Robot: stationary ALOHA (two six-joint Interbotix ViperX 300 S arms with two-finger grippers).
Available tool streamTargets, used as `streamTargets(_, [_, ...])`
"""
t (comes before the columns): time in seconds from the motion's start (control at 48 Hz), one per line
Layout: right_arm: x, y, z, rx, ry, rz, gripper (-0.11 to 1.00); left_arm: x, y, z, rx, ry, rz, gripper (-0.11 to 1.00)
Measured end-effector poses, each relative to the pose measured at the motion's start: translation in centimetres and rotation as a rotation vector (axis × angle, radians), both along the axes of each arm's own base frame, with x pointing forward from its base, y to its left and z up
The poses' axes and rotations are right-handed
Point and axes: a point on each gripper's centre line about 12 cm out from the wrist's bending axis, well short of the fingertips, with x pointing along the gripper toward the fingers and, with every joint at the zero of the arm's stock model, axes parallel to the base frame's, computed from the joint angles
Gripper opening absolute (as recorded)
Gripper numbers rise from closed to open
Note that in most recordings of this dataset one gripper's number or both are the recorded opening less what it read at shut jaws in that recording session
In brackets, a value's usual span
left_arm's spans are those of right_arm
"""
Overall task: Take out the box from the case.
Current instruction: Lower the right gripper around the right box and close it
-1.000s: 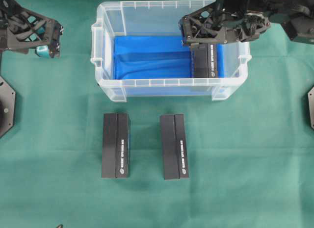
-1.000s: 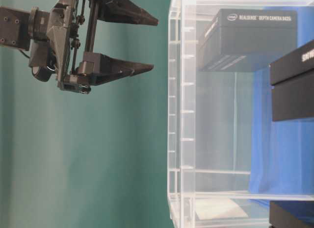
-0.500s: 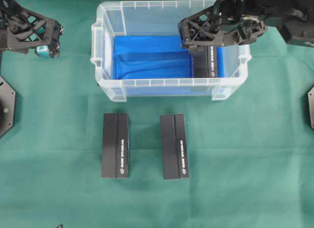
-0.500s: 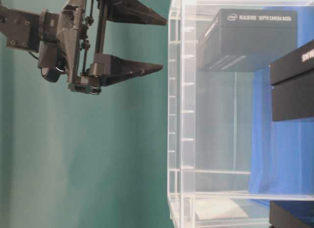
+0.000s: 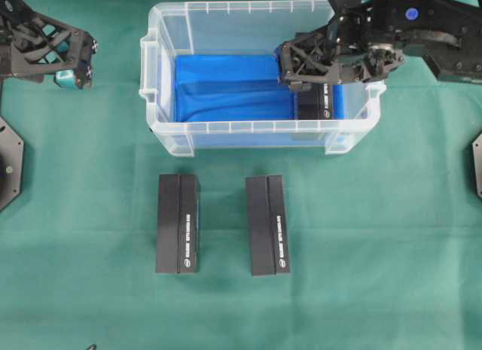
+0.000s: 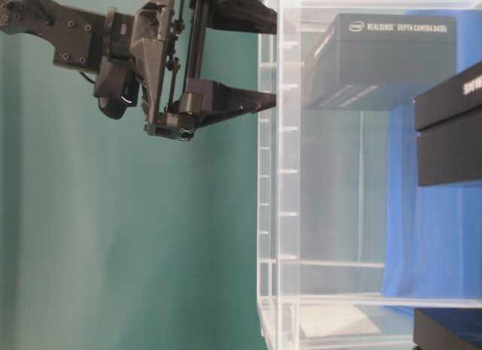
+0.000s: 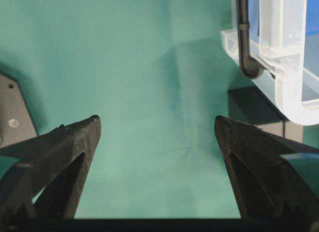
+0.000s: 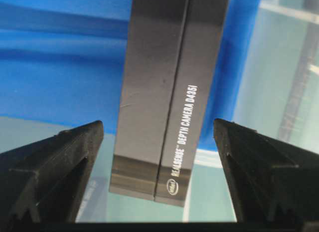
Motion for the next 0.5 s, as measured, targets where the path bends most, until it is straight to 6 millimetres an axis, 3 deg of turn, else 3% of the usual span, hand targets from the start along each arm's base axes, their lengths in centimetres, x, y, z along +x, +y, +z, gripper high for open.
streamTargets(0.5, [0.8, -0.5, -2.5, 0.008, 0.036, -0.003, 0.90, 0.0, -0.1, 0.0, 0.000, 0.000, -0.005, 0.97])
